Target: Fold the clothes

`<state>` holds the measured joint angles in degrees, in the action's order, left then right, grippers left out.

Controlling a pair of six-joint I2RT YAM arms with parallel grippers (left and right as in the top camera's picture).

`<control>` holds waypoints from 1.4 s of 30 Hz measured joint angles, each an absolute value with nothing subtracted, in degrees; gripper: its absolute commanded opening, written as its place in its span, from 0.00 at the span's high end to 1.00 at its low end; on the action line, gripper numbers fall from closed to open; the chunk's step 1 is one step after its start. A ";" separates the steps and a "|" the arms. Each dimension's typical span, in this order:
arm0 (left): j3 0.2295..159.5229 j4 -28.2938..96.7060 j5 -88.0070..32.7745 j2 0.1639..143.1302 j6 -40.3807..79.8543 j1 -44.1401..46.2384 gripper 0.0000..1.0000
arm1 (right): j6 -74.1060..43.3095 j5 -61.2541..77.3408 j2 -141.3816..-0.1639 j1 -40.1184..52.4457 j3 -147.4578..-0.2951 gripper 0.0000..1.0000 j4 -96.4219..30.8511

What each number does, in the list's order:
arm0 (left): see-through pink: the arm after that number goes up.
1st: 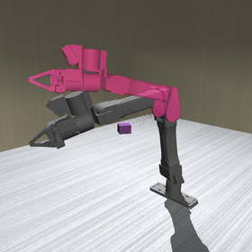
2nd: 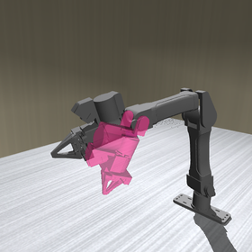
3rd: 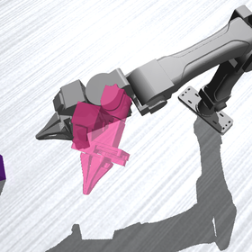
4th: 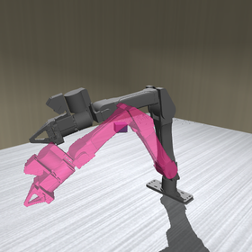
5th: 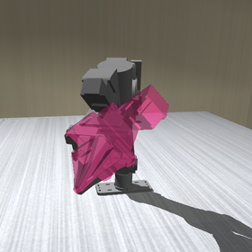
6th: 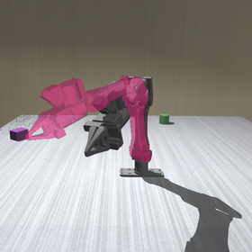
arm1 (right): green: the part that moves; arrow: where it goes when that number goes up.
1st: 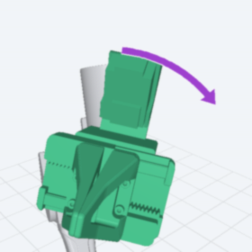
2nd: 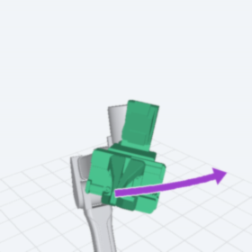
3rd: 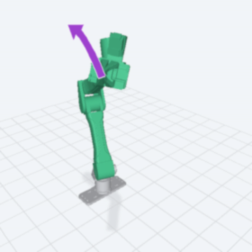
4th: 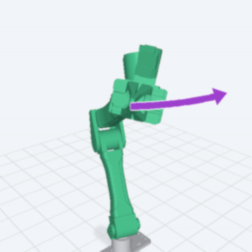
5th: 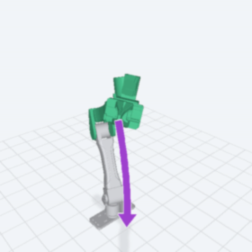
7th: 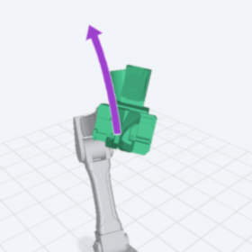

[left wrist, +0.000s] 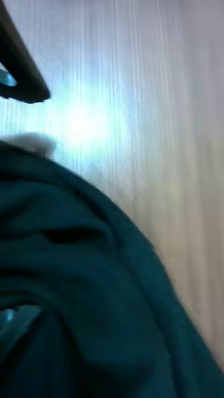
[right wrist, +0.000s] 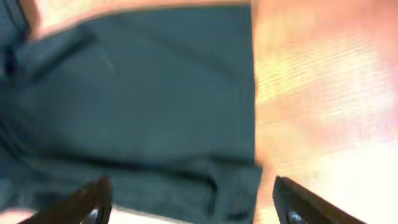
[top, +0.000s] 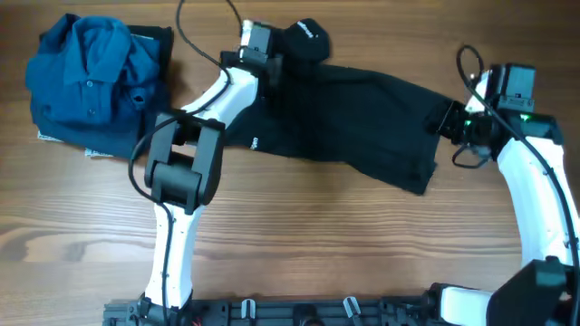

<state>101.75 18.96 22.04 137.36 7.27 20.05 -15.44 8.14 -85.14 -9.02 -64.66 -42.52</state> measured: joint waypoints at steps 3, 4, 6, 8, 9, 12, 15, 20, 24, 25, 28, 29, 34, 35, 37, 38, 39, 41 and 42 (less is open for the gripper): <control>104.36 29.82 22.83 136.86 14.57 18.94 0.00 | -13.76 8.14 -87.59 -8.67 -63.83 0.16 -37.82; 105.06 33.41 22.57 136.59 16.27 18.63 0.00 | -13.17 8.14 -89.21 -8.49 -63.75 0.16 -35.86; 105.84 38.11 21.23 136.27 19.16 17.91 0.00 | -12.43 8.19 -92.58 -8.27 -63.64 0.16 -32.05; 106.43 42.68 17.58 135.87 22.00 16.67 0.00 | -11.97 8.56 -96.12 -8.19 -63.55 0.16 -28.84; 106.50 43.72 15.94 135.79 22.85 16.12 0.00 | -11.84 8.86 -97.38 -8.16 -63.33 0.16 -27.46; 106.63 46.94 9.54 135.46 24.60 14.04 0.00 | -11.46 11.29 -102.17 -8.16 -63.22 0.16 -21.26; 106.67 48.95 6.48 135.33 24.53 12.51 0.00 | -10.96 13.61 -104.90 -8.16 -63.11 0.16 -17.63; 106.69 51.66 2.50 134.85 23.83 10.81 0.00 | -8.12 14.79 -105.56 -8.16 -63.09 0.16 -12.62; 106.76 52.31 -1.26 134.54 23.73 9.54 0.00 | -6.96 15.00 -105.56 -8.16 -63.07 0.16 -8.60; 106.78 52.71 -2.04 134.50 23.94 9.26 0.00 | -6.76 15.00 -105.56 -8.16 -63.07 0.15 -7.57; 106.80 53.01 -3.25 134.34 24.60 8.86 0.00 | -6.33 15.03 -105.56 -8.16 -63.07 0.15 -5.98; 106.78 52.99 -3.38 134.32 24.75 8.82 0.00 | -6.28 15.03 -105.56 -8.16 -63.07 0.15 -5.82; 106.00 51.81 -3.75 133.51 24.71 8.82 0.00 | -5.85 15.64 -105.56 -8.16 -63.07 0.11 -5.98; 105.73 51.37 -3.97 133.27 24.40 8.80 0.00 | -5.69 15.99 -105.56 -8.16 -63.07 0.11 -6.09; 105.45 49.60 -5.10 132.99 22.90 8.84 0.00 | -5.56 16.99 -105.56 -8.16 -63.07 0.11 -7.01; 105.36 48.05 -6.02 132.90 21.67 8.91 0.00 | -5.43 17.45 -105.56 -8.16 -63.07 0.10 -7.51; 105.36 47.16 -6.55 132.88 20.53 8.97 0.00 | -5.21 18.04 -105.56 -8.16 -63.11 0.10 -8.49; 105.36 45.87 -7.79 132.88 17.43 9.19 0.00 | -4.69 19.00 -105.56 -8.16 -63.44 0.11 -10.85; 105.41 45.65 -8.14 132.88 16.21 9.30 0.00 | -4.49 19.40 -105.56 -8.16 -63.79 0.10 -12.16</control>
<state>105.41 45.65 -8.14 132.88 16.21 9.30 -4.49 19.40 -105.56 -8.16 -63.79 -12.16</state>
